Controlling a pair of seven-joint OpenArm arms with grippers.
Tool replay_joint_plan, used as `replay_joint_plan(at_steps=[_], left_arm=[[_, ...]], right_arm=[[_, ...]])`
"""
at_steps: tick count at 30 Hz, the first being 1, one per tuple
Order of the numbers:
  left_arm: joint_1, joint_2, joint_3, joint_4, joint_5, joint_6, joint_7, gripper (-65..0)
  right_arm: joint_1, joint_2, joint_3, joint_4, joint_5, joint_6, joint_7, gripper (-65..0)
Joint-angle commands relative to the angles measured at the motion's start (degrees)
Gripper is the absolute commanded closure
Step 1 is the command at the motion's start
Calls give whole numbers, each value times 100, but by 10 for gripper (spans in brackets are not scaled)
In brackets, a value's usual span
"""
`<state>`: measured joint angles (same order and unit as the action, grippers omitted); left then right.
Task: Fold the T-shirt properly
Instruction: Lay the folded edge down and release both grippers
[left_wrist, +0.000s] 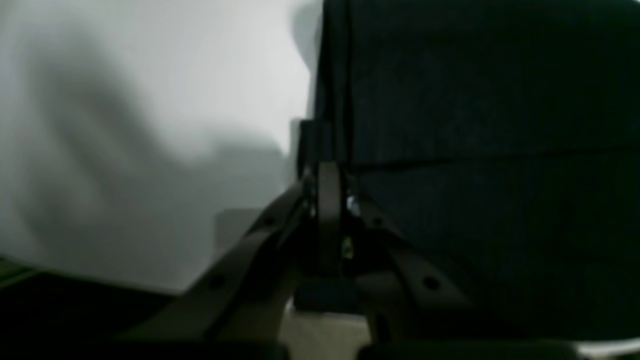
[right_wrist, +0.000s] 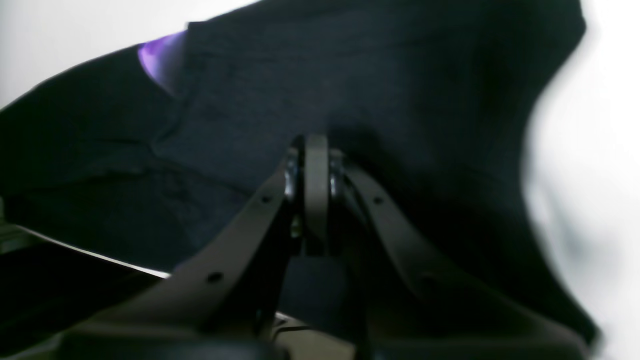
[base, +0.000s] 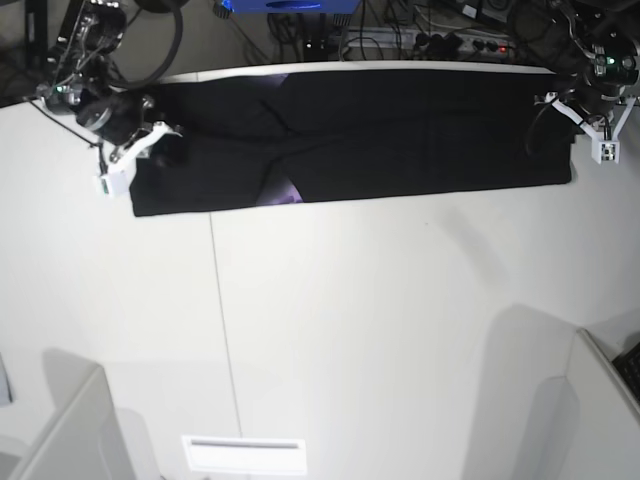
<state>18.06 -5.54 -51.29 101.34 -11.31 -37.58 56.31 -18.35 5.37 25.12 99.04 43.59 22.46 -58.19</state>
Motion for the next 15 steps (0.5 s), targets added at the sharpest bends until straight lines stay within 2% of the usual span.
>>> replay_joint_plan(at_steps=[1,7,11,15], left_arm=[[-114,-74,-19,-72,37,-9,-80,0],[-642,-66,-10,-890,388,18,-212,0],[-870,-66,412,-1330,784,53,-590,0],[-1195,-57,676,-1681,933,457,-757,0]], right_arm=[[90,66,41,-80,85,18,92,0],[591,118,6,-872,-918,18,496,0],[1083,136,41,-1496,-1199,18,611,0],[1479,180,50,-1795,-1217,18,619,0]])
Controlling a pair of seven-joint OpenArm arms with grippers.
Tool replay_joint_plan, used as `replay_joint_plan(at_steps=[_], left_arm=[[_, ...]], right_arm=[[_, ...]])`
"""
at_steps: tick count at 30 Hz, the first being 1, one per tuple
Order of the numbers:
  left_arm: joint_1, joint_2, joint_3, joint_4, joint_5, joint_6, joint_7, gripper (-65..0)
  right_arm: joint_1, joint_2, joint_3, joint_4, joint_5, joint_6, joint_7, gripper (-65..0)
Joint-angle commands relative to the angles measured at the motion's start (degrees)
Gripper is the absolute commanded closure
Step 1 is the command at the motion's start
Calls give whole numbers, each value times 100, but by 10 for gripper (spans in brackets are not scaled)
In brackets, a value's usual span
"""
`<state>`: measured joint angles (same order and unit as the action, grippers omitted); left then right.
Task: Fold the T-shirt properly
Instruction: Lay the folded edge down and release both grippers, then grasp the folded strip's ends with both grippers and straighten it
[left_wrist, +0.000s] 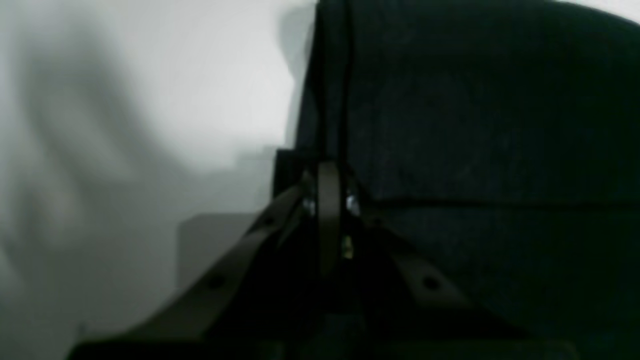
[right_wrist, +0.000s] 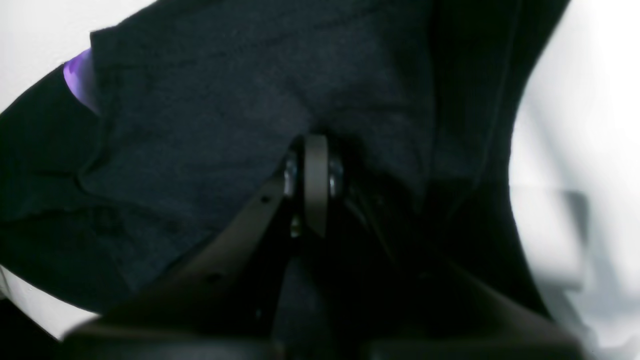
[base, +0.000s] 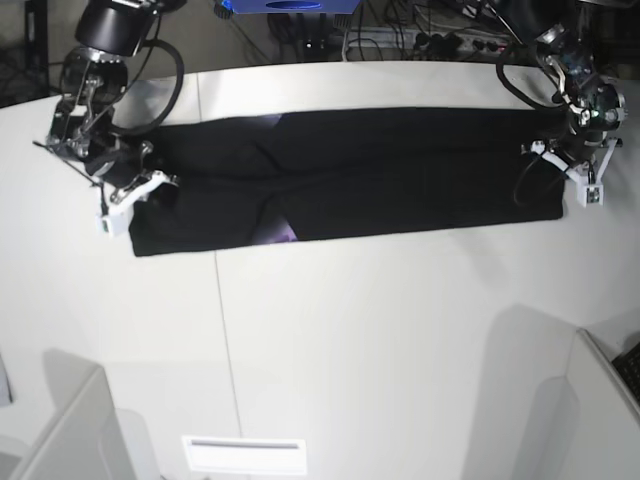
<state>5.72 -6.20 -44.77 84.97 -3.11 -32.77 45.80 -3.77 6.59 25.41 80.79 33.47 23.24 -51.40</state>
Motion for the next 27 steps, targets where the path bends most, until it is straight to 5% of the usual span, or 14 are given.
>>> replay_joint_plan(at_steps=[1,11,17,27], left_arm=[[-84,9,60,-114,122,20,295,0],[-620,-35,51,308,175,55,374,0],[-629,-35,-2,1380,61,29,998,0],[206,-62,-802,2338,-1768,29,1209,0]], right_arm=[[91,57,22,22,-205,-61,-69,0],[355,-13,4,400,-161,-43,-175,0],[294,-268,-13,1446,-161,-17,-588,0],[3,-532,-13,2545,-161,-17,-922,0]])
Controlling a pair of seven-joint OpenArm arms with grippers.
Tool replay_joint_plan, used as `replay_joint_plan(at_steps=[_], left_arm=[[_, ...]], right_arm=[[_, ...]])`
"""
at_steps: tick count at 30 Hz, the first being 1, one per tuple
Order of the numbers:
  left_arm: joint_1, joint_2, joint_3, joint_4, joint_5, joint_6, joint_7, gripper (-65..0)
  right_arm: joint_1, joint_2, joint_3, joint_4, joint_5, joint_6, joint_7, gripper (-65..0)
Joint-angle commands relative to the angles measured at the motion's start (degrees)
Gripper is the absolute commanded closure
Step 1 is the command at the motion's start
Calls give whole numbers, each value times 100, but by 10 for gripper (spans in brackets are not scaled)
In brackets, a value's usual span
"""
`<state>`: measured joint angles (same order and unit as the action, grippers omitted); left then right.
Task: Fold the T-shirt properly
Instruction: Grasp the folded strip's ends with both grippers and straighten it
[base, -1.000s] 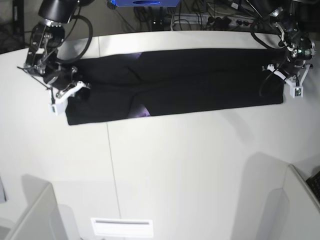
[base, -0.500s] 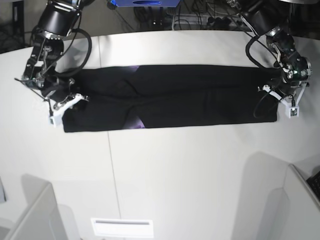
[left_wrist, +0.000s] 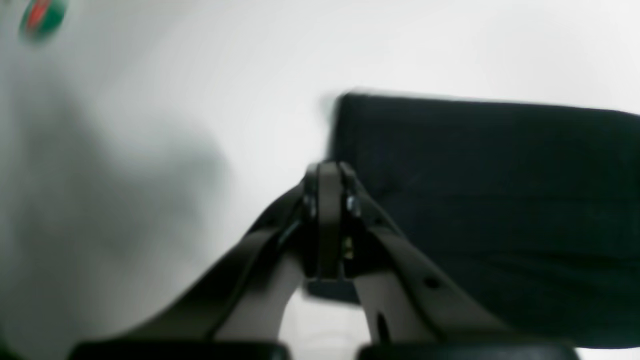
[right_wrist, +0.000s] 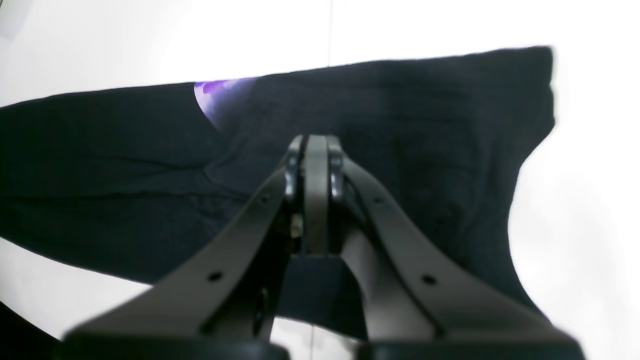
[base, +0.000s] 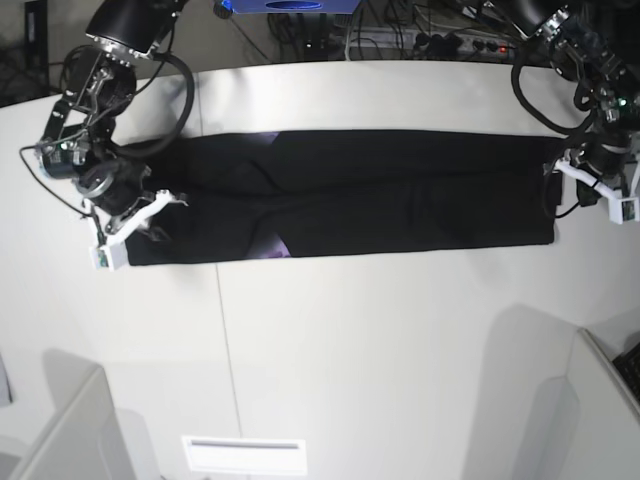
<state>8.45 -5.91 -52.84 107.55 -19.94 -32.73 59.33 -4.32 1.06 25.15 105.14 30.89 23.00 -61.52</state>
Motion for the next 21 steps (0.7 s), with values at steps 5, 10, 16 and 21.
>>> replay_joint_plan(at_steps=[5,10,16,21], left_arm=[[83,-108,-549,-289,-621,25,-162,-276],[21,-389,-549,-1071,-902,25,-170,-527],[-199,-679,-452,-1994,-1184,16,-179,-525],[-216,-793,216,-2416,-1184,25,-733,-525]], right_arm=[[-39,48,13,75,97,16,108,0],[-74,30,13,92,97,16,99,0],[-91,30,13,101,97,16,90,0],[-127,30,4,101,97,16,90,0]])
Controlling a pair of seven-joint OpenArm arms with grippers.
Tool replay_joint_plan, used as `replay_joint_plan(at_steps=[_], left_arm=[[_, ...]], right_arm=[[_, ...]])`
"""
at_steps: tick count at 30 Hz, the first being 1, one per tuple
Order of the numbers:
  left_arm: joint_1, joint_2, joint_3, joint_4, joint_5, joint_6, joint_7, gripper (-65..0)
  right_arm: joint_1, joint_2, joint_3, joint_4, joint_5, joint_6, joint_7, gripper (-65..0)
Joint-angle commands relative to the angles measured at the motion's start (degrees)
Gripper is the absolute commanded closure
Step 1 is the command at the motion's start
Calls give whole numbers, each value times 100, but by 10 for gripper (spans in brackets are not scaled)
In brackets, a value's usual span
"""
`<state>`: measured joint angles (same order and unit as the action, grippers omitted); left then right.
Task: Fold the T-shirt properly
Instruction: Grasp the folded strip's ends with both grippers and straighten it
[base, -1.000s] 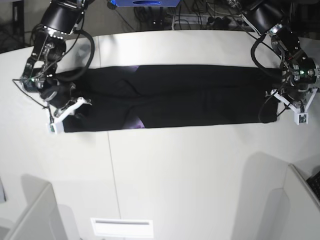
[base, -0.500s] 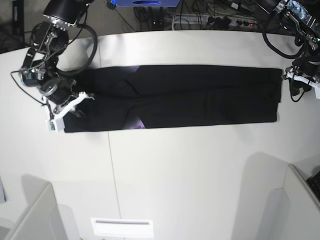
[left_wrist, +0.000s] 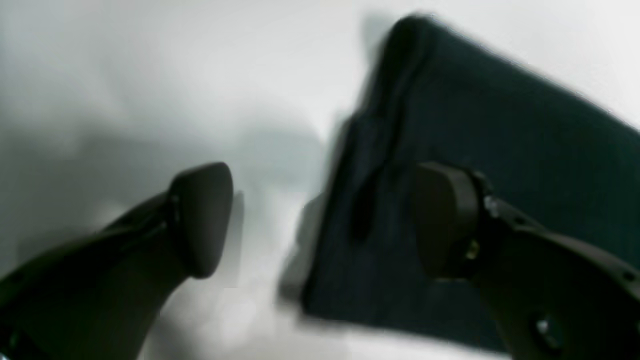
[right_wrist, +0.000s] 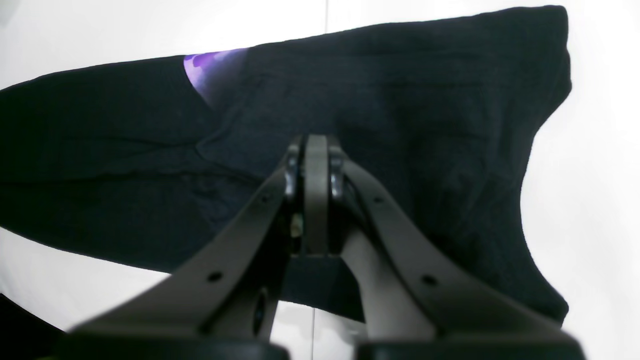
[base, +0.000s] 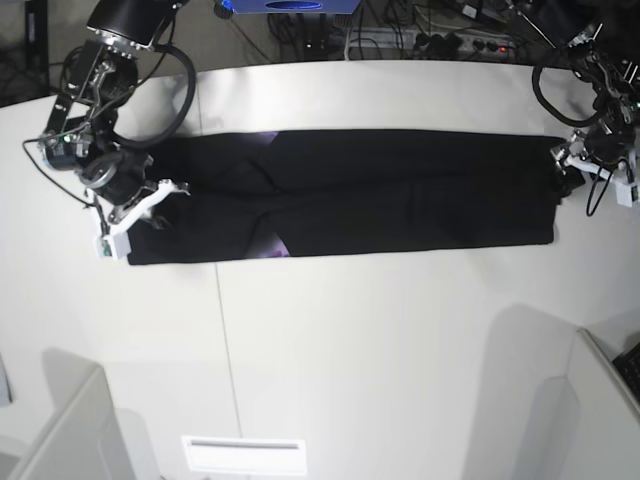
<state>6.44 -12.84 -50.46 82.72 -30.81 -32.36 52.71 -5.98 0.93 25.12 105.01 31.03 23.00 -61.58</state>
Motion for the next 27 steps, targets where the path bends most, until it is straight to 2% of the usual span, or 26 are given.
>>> replay_joint_plan(at_steps=[1,9,15,16,19,24,27], left_arm=[[-15,-109,83,-39,-97,-12,-194,-525],[-33,-118,672,-707,-97,-12,-326,-525],[-33,-101,707,-716,-97,-12,-326,-520],[-33,-101,707,-716,-97,-12,-326,-499],[-33,-101,707,-725,-97,-12,-326,-351],[-217,-127,707,-1146,-97,-12,-335,0],[-367,-320,707,-1481,-88,-12,-335,0]], right_arm=[[31,43,6,114,84,16,97,0],[-40,43,6,123,84,16,97,0],[-48,43,6,123,84,16,97,0],[-48,43,6,123,84,16,97,0],[-48,43,6,123,84,16,97,0],[-57,35,6,123,84,25,97,0],[-84,35,6,123,84,25,97,0]])
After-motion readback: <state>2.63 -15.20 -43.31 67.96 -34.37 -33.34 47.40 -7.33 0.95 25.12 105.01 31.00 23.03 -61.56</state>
